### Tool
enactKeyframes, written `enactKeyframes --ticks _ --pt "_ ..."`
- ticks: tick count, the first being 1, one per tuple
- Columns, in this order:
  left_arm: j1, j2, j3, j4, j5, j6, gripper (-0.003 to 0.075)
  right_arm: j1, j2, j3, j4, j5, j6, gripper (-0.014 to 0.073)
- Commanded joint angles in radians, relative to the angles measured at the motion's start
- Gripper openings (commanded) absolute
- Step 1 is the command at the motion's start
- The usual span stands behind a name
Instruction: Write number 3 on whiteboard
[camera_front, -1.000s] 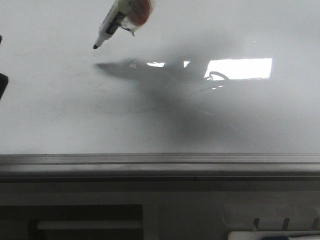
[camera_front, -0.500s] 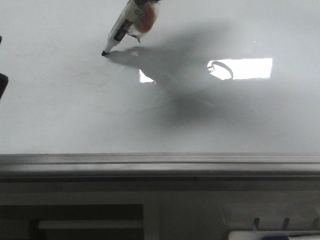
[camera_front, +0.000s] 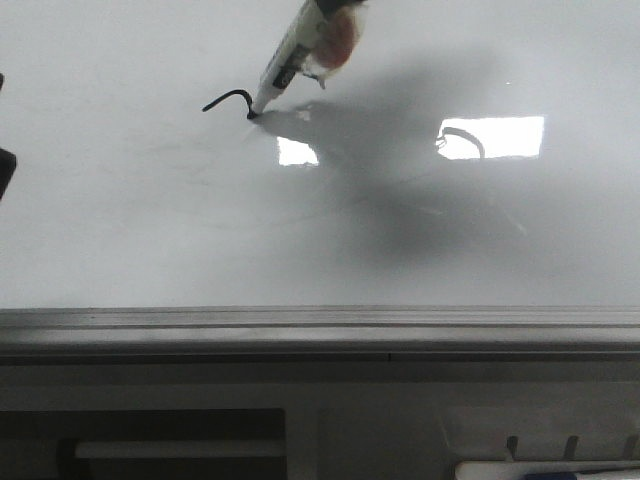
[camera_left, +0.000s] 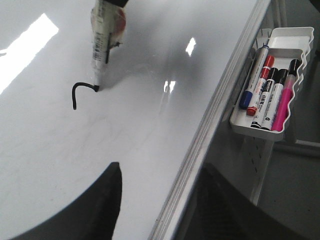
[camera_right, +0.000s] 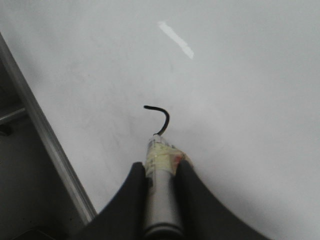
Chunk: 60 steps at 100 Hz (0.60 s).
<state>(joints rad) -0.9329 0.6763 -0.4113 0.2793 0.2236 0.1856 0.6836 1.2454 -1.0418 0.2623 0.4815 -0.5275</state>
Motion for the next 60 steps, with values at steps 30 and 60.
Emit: enactKeyframes --ticks 30,60 --pt "0.002 -0.004 -0.026 -0.009 -0.063 -0.013 0.0312 0.02 0.009 -0.01 -0.017 -0.005 0.007 -0.004" --pt "0.002 -0.004 -0.026 -0.009 -0.063 -0.013 0.0312 0.049 0.012 -0.003 -0.017 0.058 0.027 -0.004"
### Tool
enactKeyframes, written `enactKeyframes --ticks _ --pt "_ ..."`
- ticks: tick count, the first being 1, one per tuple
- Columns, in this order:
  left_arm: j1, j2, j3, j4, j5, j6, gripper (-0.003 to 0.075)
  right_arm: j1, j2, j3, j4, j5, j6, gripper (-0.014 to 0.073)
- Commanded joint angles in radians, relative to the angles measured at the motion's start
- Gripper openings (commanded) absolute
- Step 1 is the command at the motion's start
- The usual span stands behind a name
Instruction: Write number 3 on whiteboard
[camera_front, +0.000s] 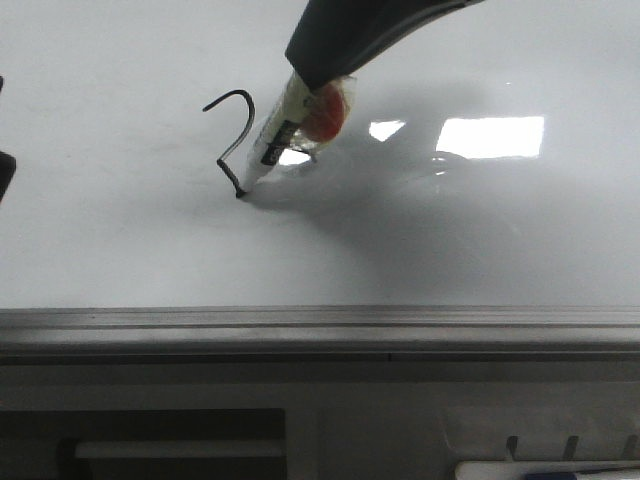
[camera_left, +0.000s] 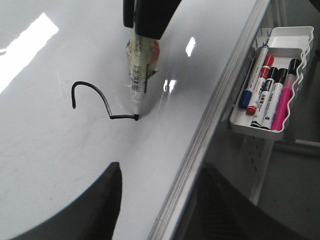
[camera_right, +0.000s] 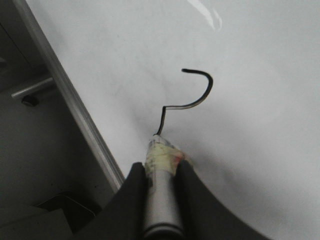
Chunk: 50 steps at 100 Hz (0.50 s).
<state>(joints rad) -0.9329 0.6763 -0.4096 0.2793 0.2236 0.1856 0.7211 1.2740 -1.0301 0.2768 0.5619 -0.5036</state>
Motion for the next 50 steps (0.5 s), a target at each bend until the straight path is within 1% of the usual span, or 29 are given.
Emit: enactKeyframes --ticks 1,17,27,38,50 --pt "0.002 -0.004 -0.028 -0.009 -0.063 -0.013 0.0312 0.014 -0.016 -0.014 -0.032 -0.025 0.003 -0.004" --pt "0.002 -0.004 -0.028 -0.009 -0.063 -0.013 0.0312 0.07 0.038 -0.014 -0.032 -0.109 0.003 -0.004" --pt "0.002 -0.004 -0.028 -0.009 -0.063 -0.013 0.0312 0.073 0.05 -0.016 -0.032 -0.141 0.02 -0.004" --pt "0.002 -0.004 -0.028 -0.009 -0.063 -0.013 0.0312 0.076 0.022 -0.016 -0.032 -0.125 0.02 -0.004" --pt "0.002 -0.004 -0.028 -0.009 -0.077 -0.013 0.0312 0.099 -0.046 -0.016 -0.03 -0.05 0.018 -0.0041"
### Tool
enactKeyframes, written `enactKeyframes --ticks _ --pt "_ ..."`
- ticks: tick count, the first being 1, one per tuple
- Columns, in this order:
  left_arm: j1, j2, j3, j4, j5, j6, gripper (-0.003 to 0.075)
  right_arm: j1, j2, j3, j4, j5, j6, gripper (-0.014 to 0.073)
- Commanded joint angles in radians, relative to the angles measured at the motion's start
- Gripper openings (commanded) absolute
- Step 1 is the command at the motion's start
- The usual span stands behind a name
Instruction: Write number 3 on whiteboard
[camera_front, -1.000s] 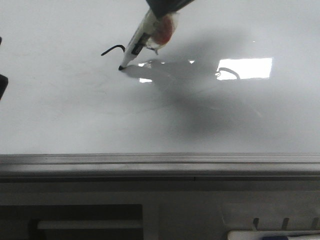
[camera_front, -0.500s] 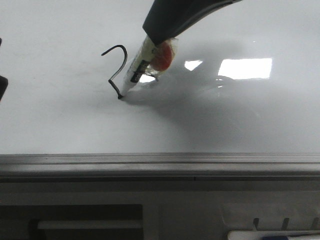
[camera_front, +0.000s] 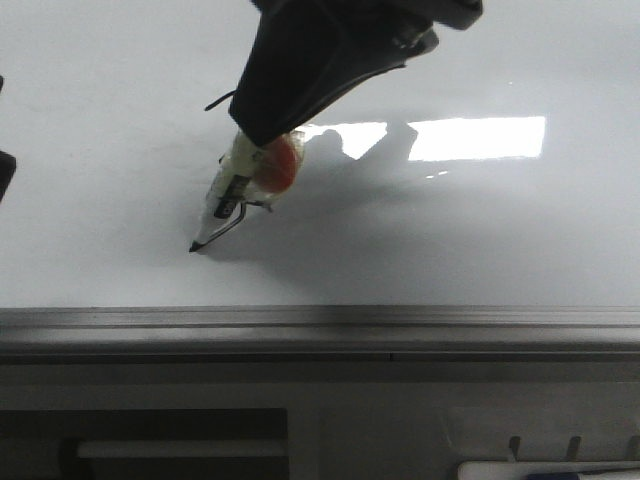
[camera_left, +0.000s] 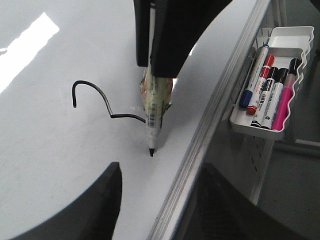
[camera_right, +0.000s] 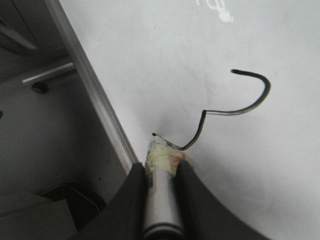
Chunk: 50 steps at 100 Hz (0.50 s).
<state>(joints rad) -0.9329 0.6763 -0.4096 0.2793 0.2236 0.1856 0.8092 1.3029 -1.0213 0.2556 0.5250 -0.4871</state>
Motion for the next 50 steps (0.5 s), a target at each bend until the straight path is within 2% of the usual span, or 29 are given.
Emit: enactKeyframes --ticks 1,16,33,50 --pt "0.002 -0.004 -0.028 -0.009 -0.077 -0.013 0.0312 0.013 -0.078 -0.025 -0.009 -0.002 0.001 -0.0041" --pt "0.002 0.051 -0.028 -0.035 -0.11 -0.013 0.0312 0.044 -0.109 -0.025 0.0 0.086 0.001 -0.0041" --pt "0.002 0.145 -0.028 -0.052 -0.285 -0.013 0.0314 0.064 -0.108 -0.025 0.0 0.064 0.001 -0.0041" --pt "0.002 0.237 -0.028 -0.06 -0.378 -0.013 0.0315 0.078 -0.108 -0.025 0.0 0.062 0.001 -0.0041"
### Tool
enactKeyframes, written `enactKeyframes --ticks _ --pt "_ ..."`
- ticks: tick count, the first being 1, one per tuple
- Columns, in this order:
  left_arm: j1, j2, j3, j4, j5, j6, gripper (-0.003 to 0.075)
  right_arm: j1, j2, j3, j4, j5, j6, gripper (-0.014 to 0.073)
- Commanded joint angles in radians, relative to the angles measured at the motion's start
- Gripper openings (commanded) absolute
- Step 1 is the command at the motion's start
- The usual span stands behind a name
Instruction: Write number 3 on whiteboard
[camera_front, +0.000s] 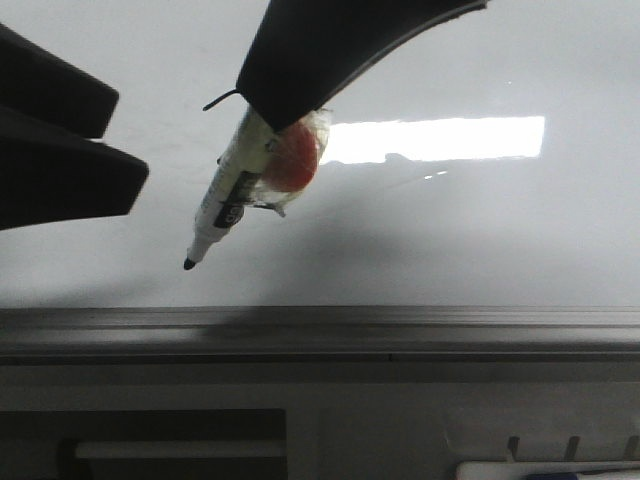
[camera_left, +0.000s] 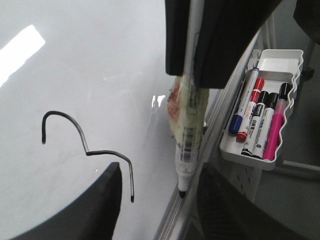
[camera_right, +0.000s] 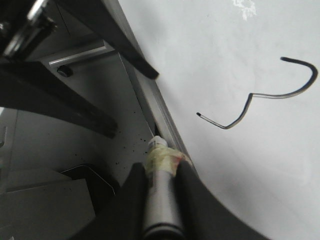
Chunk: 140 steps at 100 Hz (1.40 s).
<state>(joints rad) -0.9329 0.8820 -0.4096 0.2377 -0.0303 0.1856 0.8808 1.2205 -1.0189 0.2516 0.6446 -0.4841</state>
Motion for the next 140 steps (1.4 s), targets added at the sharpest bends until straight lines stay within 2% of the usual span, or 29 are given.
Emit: enactKeyframes --ticks 1,30,56,66,83,107,114,123,126,131,136,140 --pt "0.002 0.035 -0.028 -0.02 -0.127 -0.013 0.0315 0.009 -0.025 -0.027 0.004 -0.057 -0.002 -0.0041" --pt "0.002 0.125 -0.028 -0.076 -0.23 -0.011 0.0315 0.041 -0.025 -0.027 0.004 -0.077 -0.002 -0.0041" --pt "0.002 0.139 -0.028 -0.079 -0.227 -0.011 0.0309 0.043 -0.025 -0.027 0.004 -0.081 -0.002 -0.0041" --pt "0.002 0.139 -0.028 -0.079 -0.227 -0.011 0.0244 0.043 -0.025 -0.027 0.006 -0.081 -0.002 -0.0041" --pt "0.002 0.139 -0.028 -0.079 -0.225 -0.011 -0.002 0.043 -0.025 -0.027 0.006 -0.083 -0.002 -0.0041" --pt "0.002 0.139 -0.028 -0.079 -0.22 -0.011 -0.002 0.043 -0.025 -0.027 0.01 -0.098 -0.002 -0.0029" --pt "0.002 0.139 -0.028 -0.079 -0.22 -0.011 -0.002 0.043 -0.025 -0.027 0.01 -0.107 -0.002 0.0068" --pt "0.002 0.139 -0.028 -0.087 -0.22 -0.013 -0.0021 0.043 -0.025 -0.027 0.008 -0.14 -0.002 0.0334" --pt "0.002 0.139 -0.028 -0.115 -0.22 -0.013 -0.0021 0.041 -0.025 -0.027 0.008 -0.161 -0.002 0.0444" --pt "0.002 0.139 -0.028 -0.183 -0.22 -0.013 -0.0021 0.036 -0.027 -0.027 0.003 -0.204 -0.002 0.0565" --pt "0.002 0.139 -0.028 -0.275 -0.211 -0.013 -0.0021 0.025 -0.031 -0.027 0.001 -0.245 -0.002 0.0631" --pt "0.002 0.139 -0.028 -0.379 -0.203 -0.013 -0.0021 0.014 -0.039 -0.027 0.001 -0.276 -0.002 0.0644"
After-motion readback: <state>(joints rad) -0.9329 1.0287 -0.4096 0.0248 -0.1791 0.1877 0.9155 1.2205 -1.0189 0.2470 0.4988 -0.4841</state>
